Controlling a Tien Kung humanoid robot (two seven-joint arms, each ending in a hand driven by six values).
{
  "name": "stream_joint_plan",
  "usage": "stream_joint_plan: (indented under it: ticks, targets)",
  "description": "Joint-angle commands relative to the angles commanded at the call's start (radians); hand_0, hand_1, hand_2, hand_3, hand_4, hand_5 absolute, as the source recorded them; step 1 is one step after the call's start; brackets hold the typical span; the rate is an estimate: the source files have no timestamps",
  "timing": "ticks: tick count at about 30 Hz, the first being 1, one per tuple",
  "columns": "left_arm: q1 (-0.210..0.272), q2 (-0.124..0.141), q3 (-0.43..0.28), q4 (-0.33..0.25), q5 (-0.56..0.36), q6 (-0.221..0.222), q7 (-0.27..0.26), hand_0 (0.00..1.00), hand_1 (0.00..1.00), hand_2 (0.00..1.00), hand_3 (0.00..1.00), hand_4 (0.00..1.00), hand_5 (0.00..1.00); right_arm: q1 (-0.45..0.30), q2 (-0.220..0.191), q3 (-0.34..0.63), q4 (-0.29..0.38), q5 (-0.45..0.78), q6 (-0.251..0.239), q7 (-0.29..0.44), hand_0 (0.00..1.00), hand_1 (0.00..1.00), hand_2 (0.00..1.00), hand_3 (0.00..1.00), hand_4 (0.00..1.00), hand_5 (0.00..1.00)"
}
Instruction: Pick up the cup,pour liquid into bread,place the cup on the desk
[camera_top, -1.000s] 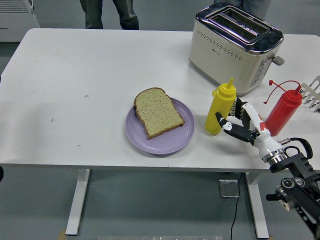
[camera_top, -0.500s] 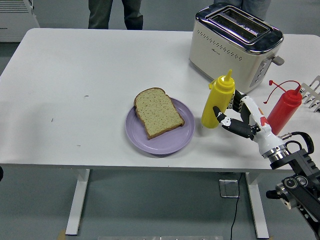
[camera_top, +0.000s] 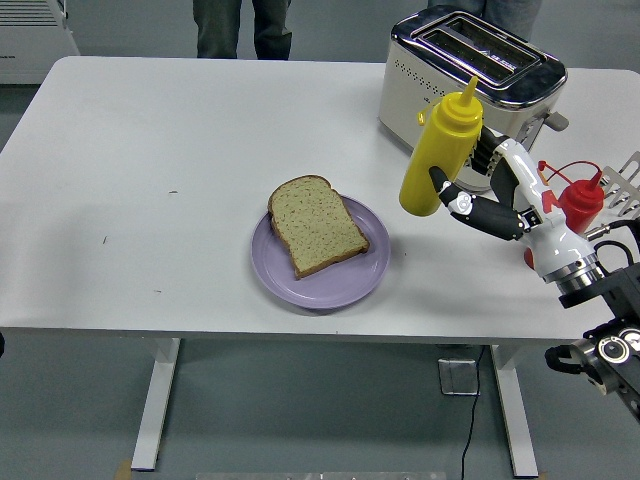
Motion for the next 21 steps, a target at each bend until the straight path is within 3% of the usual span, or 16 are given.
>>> stream_joint_plan:
  ticks: [6,12,21]
  targets:
    - [-0.001,0.001,-0.003,0.0,0.0,0.0,-0.001,0.827,0.818,0.859,0.818,0.654,0.998,0.091,-0.053,0.009,0.059,-0.033,-0.014,-0.03,0.494,0.575,0.582,0.678,0.538,0.068]
    - [-0.002,0.001,-0.002,0.001,-0.001,0.0,-0.001,0.827,0.819,0.859,0.818,0.654,0.998,0.223,-0.094,-0.011,0.013,-0.096,-0.053,-0.06,0.501,0.575,0.583,0.677,0.537,0.073]
    - [0.001,0.002,-0.003,0.001,-0.002,0.0,-0.001,0.827,0.818,0.859,0.817,0.655,0.998,0.424,-0.151,-0.102,-0.056,-0.429,-0.119,-0.135,0.524,0.583,0.584,0.68,0.537,0.071]
